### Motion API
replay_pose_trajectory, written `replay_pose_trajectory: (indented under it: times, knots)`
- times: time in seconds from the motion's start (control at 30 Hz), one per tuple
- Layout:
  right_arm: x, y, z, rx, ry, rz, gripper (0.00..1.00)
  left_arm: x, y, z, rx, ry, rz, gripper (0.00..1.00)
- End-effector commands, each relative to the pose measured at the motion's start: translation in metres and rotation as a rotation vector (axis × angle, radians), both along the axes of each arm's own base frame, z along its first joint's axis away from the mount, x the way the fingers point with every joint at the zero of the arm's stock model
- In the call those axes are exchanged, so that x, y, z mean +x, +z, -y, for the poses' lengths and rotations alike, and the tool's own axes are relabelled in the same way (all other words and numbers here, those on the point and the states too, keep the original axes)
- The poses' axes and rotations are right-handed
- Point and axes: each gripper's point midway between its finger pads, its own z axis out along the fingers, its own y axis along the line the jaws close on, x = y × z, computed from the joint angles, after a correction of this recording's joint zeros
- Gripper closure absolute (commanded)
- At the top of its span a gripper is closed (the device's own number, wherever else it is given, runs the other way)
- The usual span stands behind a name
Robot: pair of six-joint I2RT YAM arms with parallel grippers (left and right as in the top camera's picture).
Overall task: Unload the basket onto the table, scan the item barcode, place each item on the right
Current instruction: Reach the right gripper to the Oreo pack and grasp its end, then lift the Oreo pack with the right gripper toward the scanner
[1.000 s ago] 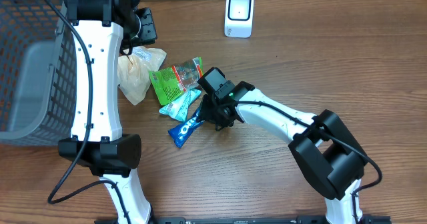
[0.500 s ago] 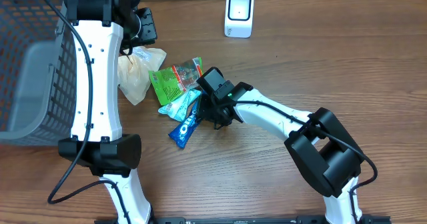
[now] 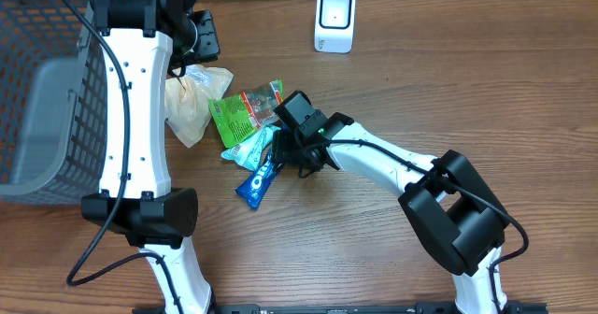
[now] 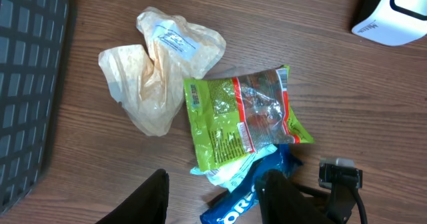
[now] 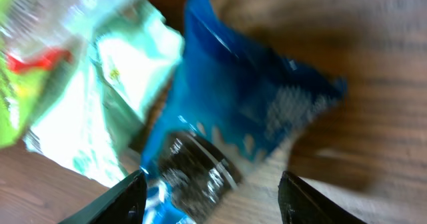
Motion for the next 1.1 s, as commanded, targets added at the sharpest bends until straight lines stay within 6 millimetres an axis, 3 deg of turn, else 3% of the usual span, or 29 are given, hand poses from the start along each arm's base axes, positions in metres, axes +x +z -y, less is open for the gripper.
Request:
replay_pose_trajectory:
  times: [0.0,0.13,0.17,0.23,0.4,0.47,0.6,0.73,0.87,0.97,1.07]
  knots:
    - [0.007,-0.002,-0.009,-0.001,0.0,0.041,0.36,-0.001,0.005,0.002,-0.015,0.007,0.017,0.61]
    - [0.004,-0.007,-0.019,0.01,0.018,0.052,0.38,0.0,0.005,0.002,-0.015,0.008,0.02,0.61]
    - [0.003,-0.008,-0.02,0.007,0.021,0.049,0.42,0.0,0.005,0.002,-0.015,0.007,0.02,0.61]
    - [-0.001,-0.013,-0.016,-0.01,0.023,0.029,0.59,0.0,0.005,0.002,-0.014,0.008,0.02,0.61]
    - [-0.012,-0.016,-0.005,-0.038,0.046,-0.033,0.6,-0.001,0.005,0.002,-0.014,0.007,0.02,0.61]
    - [-0.014,-0.009,-0.006,0.01,0.106,-0.053,0.67,-0.001,0.005,0.002,-0.014,0.007,0.02,0.61]
    - [-0.015,0.018,-0.003,0.136,0.181,-0.103,0.81,-0.001,0.005,0.002,-0.014,0.007,0.02,0.6]
    - [-0.015,0.05,0.004,0.301,0.263,-0.144,0.87,-0.001,0.005,0.002,-0.014,0.007,0.02,0.61]
    - [-0.017,0.097,0.01,0.573,0.407,-0.159,0.91,-0.001,0.005,0.002,-0.013,0.003,0.019,0.6]
    - [-0.023,0.144,0.023,0.848,0.551,-0.138,0.93,-0.001,0.005,0.002,-0.013,0.003,0.019,0.61]
    - [-0.027,0.174,0.035,1.031,0.626,-0.119,0.95,-0.001,0.005,0.002,-0.013,0.003,0.019,0.6]
